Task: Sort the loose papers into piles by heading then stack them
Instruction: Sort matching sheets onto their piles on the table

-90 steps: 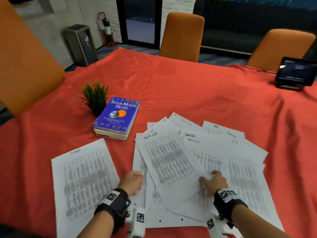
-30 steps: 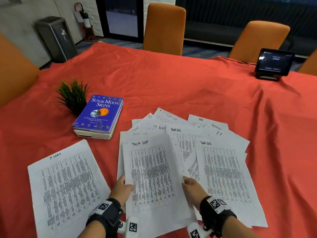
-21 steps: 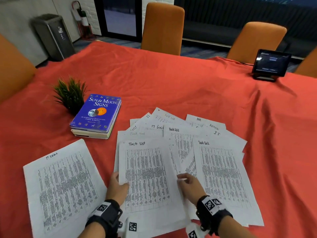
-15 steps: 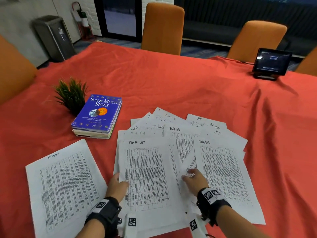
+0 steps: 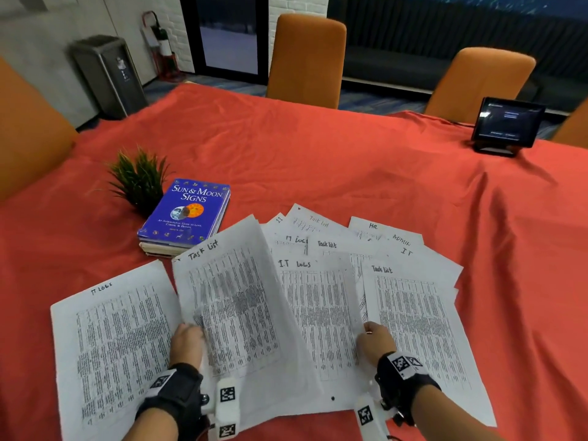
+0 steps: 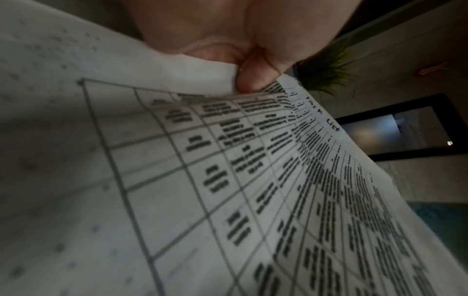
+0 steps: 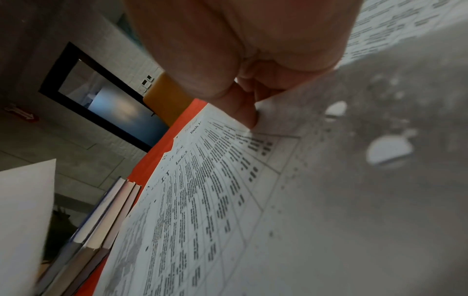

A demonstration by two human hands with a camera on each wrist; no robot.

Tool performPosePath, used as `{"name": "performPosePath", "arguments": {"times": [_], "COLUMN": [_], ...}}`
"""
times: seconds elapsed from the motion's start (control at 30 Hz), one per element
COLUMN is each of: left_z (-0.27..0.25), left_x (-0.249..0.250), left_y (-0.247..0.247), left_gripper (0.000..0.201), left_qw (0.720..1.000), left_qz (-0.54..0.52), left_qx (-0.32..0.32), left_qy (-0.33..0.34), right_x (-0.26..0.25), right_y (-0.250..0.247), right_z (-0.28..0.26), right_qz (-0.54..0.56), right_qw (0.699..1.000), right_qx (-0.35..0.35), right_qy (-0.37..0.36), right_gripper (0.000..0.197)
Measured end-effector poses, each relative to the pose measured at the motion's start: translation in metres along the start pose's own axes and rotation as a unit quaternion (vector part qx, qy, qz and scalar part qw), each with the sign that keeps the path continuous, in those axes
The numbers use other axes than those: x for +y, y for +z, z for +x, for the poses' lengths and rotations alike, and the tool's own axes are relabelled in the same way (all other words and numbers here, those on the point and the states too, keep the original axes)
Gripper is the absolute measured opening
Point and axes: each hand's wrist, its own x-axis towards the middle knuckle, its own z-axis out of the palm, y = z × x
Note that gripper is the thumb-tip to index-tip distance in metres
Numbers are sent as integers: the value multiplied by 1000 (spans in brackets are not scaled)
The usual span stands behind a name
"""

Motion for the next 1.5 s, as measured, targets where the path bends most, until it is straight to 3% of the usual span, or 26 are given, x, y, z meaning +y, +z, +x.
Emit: {"name": "performPosePath", "arguments": {"times": [0.13, 0.2, 0.27, 0.37, 0.47, 0.53, 0.6, 0.73, 0.83, 0.93, 1.07, 1.17, 1.3, 1.43, 1.5], "left_z": [-6, -15, -23, -34, -37, -32, -29, -26, -25, -32, -54, -58, -70, -91, -92], "left_x": [1, 2, 1, 3, 3, -1, -3, 8, 30, 63, 111, 131, 133, 122, 108], "left_y": [22, 35, 46, 55, 57, 58, 57, 53, 43, 39, 38, 42, 48, 48, 45], "left_gripper": [19, 10, 20, 28, 37, 44, 46, 37, 55, 68, 23, 24, 17, 56, 60], "left_qw": [994, 985, 977, 972, 970, 973, 974, 986, 992, 977, 948, 933, 915, 932, 923], "left_qz": [93, 142, 182, 204, 216, 210, 203, 136, 12, -86, -127, -120, -137, -76, -84], "left_qx": [-52, -87, -106, -109, -105, -98, -100, -100, -125, -188, -251, -225, -173, -113, -100], "left_qy": [40, 43, 37, 30, 23, 14, 3, 16, 26, 47, 147, 253, 338, 337, 361], "right_x": [-3, -4, -1, -7, -12, -16, -19, -29, -47, -65, -83, -89, -99, -113, -113], "right_y": [3, 5, 9, 15, 21, 24, 28, 20, -1, -21, -39, -44, -44, -31, -20], "right_z": [-7, -10, -10, -15, -20, -25, -29, -36, -50, -66, -82, -81, -76, -84, -87], "right_qz": [47, 53, 46, 61, 81, 71, 39, 71, 157, 201, 215, 186, 224, 315, 318], "right_qw": [998, 997, 995, 993, 990, 990, 989, 980, 951, 929, 910, 912, 895, 862, 860], "right_qx": [-35, -49, -79, -103, -112, -119, -114, -75, -76, -81, -75, -23, 74, 93, 88], "right_qy": [-10, -23, -27, -7, -2, -36, -81, -170, -255, -301, -346, -365, -379, -385, -388], "right_gripper": [28, 28, 28, 16, 29, 37, 22, 15, 13, 18, 27, 32, 12, 22, 25]}}
